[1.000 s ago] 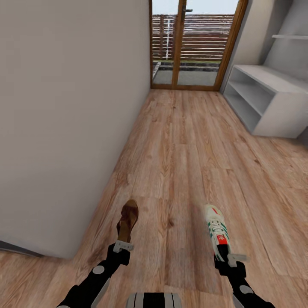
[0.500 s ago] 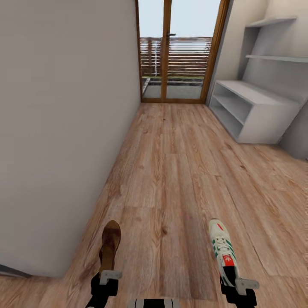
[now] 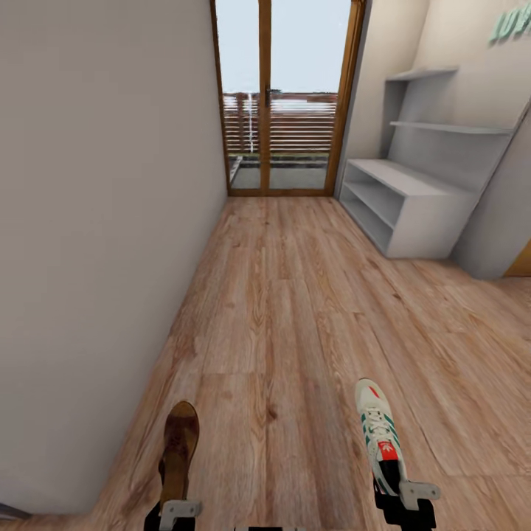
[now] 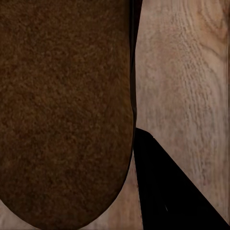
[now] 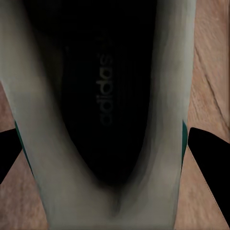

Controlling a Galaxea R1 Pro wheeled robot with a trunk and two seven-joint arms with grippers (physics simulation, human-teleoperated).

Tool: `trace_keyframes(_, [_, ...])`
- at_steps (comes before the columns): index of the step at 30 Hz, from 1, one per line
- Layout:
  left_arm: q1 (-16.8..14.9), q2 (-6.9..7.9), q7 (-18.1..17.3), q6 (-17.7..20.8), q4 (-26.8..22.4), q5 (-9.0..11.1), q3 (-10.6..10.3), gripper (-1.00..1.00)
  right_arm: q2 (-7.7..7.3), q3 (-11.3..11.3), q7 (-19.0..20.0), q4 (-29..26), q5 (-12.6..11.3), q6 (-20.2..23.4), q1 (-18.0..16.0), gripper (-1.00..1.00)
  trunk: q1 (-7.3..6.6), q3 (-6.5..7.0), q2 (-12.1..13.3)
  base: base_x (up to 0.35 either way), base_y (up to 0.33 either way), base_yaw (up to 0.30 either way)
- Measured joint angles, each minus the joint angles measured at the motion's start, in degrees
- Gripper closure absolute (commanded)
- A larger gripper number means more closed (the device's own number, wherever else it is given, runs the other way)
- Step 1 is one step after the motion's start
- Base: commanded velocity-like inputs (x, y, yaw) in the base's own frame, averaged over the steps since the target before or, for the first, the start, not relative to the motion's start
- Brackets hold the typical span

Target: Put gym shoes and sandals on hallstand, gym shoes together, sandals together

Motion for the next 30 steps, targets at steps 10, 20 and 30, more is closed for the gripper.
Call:
trace_keyframes(10, [0.2,-0.01,0.0,-0.2,0.5,0.0,0.6,1.00,0.63,0.0,0.0,0.0,0.1,-0.1,0.1,1.00,-2.20,2.57,4.0,0.000,0.000,-0.156])
trace_keyframes(20, [0.2,-0.04,0.0,-0.4,0.5,0.0,2.7,1.00,1.19,-0.1,0.0,0.0,0.1,-0.1,0.1,1.00,-3.30,3.77,6.0,0.000,0.000,-0.078])
trace_keyframes(30, [0.2,-0.18,-0.1,-1.9,0.5,-0.2,2.8,1.00,1.21,-0.1,0.0,0.0,0.1,0.0,0.1,1.00,-3.32,3.78,6.0,0.090,0.000,-0.003])
